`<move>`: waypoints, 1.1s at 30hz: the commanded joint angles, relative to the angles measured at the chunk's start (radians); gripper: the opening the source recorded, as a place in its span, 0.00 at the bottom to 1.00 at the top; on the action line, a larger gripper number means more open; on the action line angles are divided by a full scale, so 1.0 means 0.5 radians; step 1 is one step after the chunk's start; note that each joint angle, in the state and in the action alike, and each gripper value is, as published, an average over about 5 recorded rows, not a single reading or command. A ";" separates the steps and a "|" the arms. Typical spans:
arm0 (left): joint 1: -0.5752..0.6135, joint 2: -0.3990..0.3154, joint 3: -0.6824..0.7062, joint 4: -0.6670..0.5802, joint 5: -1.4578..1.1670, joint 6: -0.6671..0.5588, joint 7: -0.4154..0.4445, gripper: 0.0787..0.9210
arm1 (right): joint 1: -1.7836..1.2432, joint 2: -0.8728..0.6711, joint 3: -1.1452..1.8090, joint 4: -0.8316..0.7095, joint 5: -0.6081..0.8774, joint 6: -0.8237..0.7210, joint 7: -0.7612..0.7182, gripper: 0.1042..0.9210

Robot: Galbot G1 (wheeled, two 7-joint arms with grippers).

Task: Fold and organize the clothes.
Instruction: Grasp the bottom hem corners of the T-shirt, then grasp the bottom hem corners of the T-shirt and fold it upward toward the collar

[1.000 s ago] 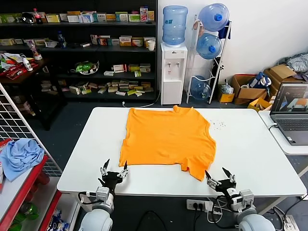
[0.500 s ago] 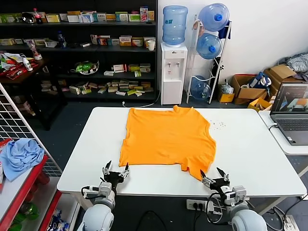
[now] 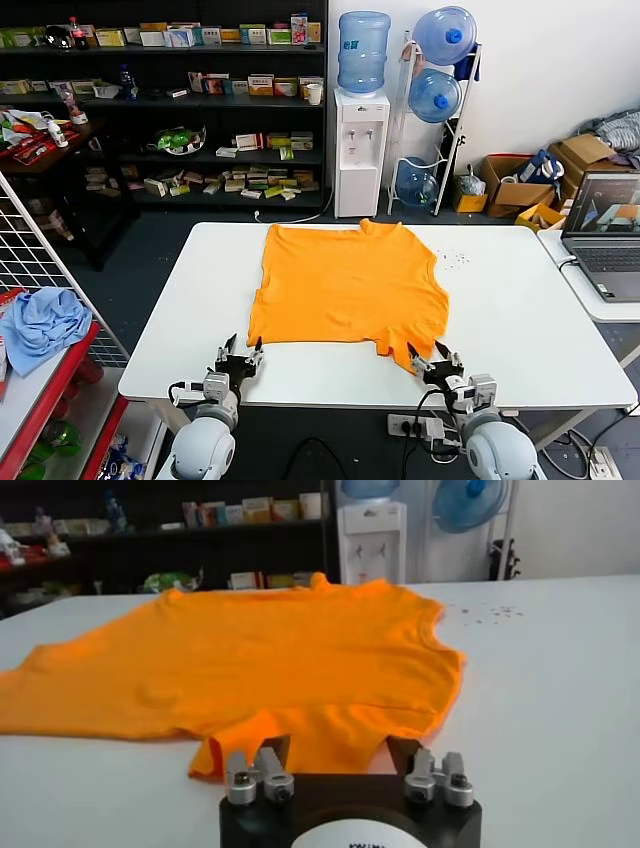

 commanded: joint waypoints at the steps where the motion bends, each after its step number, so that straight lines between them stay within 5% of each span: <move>1: -0.006 0.001 0.003 0.010 -0.032 0.018 0.004 0.46 | 0.010 0.006 -0.010 0.004 0.005 -0.007 0.003 0.42; 14: 0.068 0.031 0.009 -0.133 -0.051 0.022 0.029 0.04 | -0.202 -0.032 0.045 0.254 -0.056 -0.020 0.047 0.02; 33: 0.650 0.250 -0.087 -0.737 -0.030 -0.058 0.020 0.02 | -0.895 -0.126 0.268 0.826 -0.403 0.136 0.125 0.02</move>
